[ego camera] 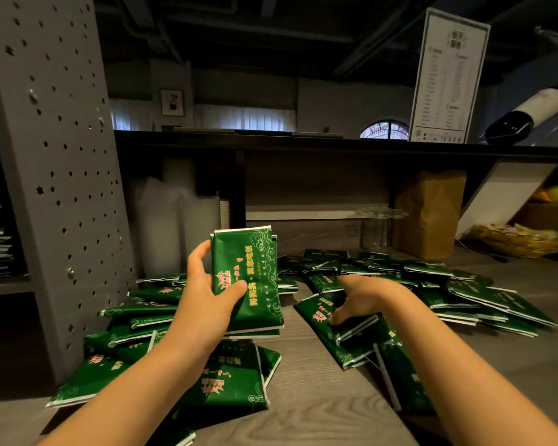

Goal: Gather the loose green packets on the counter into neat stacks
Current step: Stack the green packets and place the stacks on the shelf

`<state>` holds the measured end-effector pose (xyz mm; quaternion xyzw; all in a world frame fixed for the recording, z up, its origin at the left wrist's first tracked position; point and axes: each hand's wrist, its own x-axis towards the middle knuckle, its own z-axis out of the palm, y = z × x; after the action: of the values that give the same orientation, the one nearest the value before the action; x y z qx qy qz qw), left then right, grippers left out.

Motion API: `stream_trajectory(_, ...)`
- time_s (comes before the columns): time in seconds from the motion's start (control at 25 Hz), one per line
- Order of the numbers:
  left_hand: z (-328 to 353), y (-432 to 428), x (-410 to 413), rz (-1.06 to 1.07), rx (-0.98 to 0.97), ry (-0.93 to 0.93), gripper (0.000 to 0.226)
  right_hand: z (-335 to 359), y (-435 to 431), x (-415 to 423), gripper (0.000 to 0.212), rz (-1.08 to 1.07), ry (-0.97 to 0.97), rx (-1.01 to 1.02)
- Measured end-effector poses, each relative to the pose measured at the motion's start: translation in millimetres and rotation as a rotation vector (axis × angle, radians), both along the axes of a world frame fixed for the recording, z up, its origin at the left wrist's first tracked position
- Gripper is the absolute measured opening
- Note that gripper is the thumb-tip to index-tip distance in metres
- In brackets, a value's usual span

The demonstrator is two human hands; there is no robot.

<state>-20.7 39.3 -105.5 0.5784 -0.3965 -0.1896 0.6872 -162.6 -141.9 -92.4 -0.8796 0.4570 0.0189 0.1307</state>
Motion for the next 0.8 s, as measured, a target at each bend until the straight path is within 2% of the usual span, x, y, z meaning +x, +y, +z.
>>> stream_trajectory(0.08,1,-1,0,0.008,-0.011,0.038,0.063,-1,-4,2,0.092,0.026,-0.166,0.089)
stream_trajectory(0.16,1,-2,2,0.019,-0.020,0.075,0.060,-1,-6,4,0.085,0.073,-0.369,0.162)
stream_trajectory(0.32,0,-3,5,0.035,-0.029,0.131,0.055,2,-5,8,0.036,0.158,-0.646,0.196)
stream_trajectory(0.48,1,-3,5,0.028,-0.020,0.148,0.050,-6,-5,13,0.017,0.154,-0.760,0.048)
stream_trajectory(0.56,1,-3,6,0.033,-0.021,0.162,0.048,-4,-5,13,0.011,0.138,-0.907,0.036)
stream_trajectory(0.68,0,-3,7,0.036,-0.015,0.175,0.048,8,7,14,0.013,0.138,-1.181,0.208)
stream_trajectory(0.8,1,-4,8,0.046,-0.041,0.212,0.046,17,33,22,0.019,0.243,-1.313,0.491)
